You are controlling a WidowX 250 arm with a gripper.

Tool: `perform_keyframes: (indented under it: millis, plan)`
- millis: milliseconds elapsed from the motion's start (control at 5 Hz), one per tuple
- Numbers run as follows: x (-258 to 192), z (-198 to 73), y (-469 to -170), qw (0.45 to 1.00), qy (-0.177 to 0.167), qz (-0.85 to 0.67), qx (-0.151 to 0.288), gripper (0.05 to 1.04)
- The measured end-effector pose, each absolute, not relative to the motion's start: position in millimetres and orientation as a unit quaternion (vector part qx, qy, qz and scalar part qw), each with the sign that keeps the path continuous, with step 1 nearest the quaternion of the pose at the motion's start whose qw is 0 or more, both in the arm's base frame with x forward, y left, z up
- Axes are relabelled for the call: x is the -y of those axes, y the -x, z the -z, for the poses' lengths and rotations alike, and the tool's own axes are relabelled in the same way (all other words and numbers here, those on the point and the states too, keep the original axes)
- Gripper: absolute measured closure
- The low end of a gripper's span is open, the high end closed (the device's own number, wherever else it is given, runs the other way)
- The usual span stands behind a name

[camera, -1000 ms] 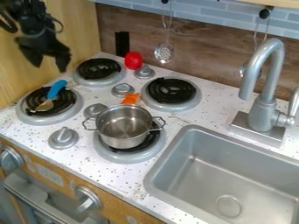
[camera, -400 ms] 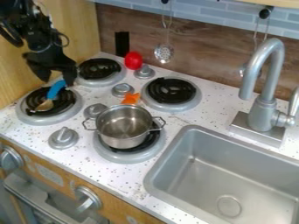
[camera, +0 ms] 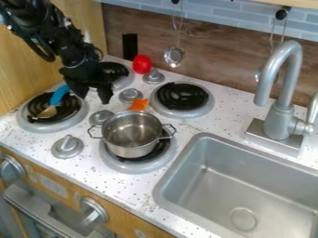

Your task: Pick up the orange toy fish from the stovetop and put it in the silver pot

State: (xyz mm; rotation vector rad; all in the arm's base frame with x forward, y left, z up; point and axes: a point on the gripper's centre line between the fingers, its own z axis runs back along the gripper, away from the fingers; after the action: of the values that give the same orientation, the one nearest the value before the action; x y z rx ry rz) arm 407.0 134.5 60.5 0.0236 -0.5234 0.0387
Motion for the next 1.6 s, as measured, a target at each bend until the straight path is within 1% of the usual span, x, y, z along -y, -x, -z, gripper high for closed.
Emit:
perform_keyframes:
  millis: [200, 400, 600, 800, 1000, 1200, 1400, 1600]
  plan:
    - [-115, -61, -413, 0.965, -0.003, 0.006, 0.261, 0.083]
    - [-86, -55, -423, 0.966, 0.006, 0.036, 0.256, 0.083]
    - [-76, -48, -432, 0.962, 0.031, 0.051, 0.265, 0.083]
    - [-72, -36, -438, 0.964, 0.042, 0.061, 0.257, 0.083]
    - [-73, -25, -441, 0.966, 0.044, 0.059, 0.249, 0.083]
    - [-76, -23, -443, 0.966, 0.041, 0.056, 0.248, 0.115]
    - [-79, -21, -444, 0.964, 0.03, 0.052, 0.259, 0.395]
    - [-80, -19, -441, 0.964, 0.027, 0.048, 0.261, 0.544]
